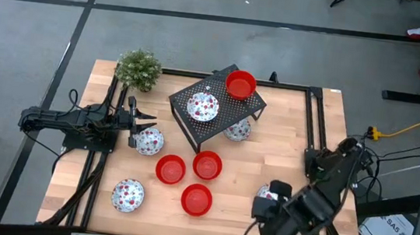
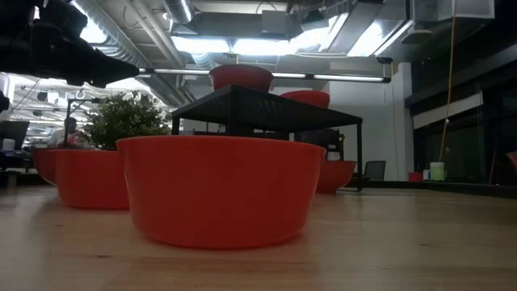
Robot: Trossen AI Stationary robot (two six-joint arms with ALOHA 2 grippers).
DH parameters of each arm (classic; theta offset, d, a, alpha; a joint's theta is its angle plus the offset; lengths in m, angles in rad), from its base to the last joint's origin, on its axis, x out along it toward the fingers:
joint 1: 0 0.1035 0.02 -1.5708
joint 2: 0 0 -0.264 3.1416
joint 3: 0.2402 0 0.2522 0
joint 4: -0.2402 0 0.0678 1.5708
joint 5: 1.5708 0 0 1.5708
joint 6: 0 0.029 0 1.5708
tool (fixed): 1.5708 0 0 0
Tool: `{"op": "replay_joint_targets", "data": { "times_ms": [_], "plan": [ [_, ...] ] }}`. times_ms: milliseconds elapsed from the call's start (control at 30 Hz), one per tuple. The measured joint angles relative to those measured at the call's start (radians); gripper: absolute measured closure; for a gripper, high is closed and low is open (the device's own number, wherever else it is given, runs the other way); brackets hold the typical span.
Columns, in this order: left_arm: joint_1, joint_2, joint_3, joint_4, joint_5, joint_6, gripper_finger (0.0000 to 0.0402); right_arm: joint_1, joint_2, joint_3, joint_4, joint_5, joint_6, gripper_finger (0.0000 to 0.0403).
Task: Pick & Place Mini bowls
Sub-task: Stack the white patterned bowl on the white patterned bowl on the shelf
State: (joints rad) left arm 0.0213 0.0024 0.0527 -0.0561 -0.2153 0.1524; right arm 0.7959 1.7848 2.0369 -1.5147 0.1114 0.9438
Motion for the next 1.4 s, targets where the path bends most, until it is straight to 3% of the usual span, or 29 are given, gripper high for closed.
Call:
{"op": "replay_joint_targets", "data": {
  "times_ms": [333, 467, 667, 900, 1033, 1400],
  "plan": [
    [0.000, 0.000, 0.000, 0.000, 0.000, 0.000, 0.0313, 0.061, 0.085, 0.000, -0.014, 0.079, 0.133, 0.0231],
    [0.000, 0.000, 0.000, 0.000, 0.000, 0.000, 0.0313, 0.061, 0.142, 0.000, -0.053, 0.080, 0.183, 0.0206],
    [0.000, 0.000, 0.000, 0.000, 0.000, 0.000, 0.0313, 0.061, 0.185, -0.048, -0.053, 0.076, 0.178, 0.0201],
    [0.000, 0.000, 0.000, 0.000, 0.000, 0.000, 0.0313, 0.060, 0.185, -0.253, -0.042, 0.041, 0.228, 0.0201],
    [0.000, 0.000, 0.000, 0.000, 0.000, 0.000, 0.0313, 0.059, 0.186, -0.356, 0.063, -0.025, 0.225, 0.0201],
    [0.000, 0.000, 0.000, 0.000, 0.000, 0.000, 0.0313, 0.034, 0.185, -0.523, 0.175, 0.001, 0.260, 0.0201]
  ]
}}
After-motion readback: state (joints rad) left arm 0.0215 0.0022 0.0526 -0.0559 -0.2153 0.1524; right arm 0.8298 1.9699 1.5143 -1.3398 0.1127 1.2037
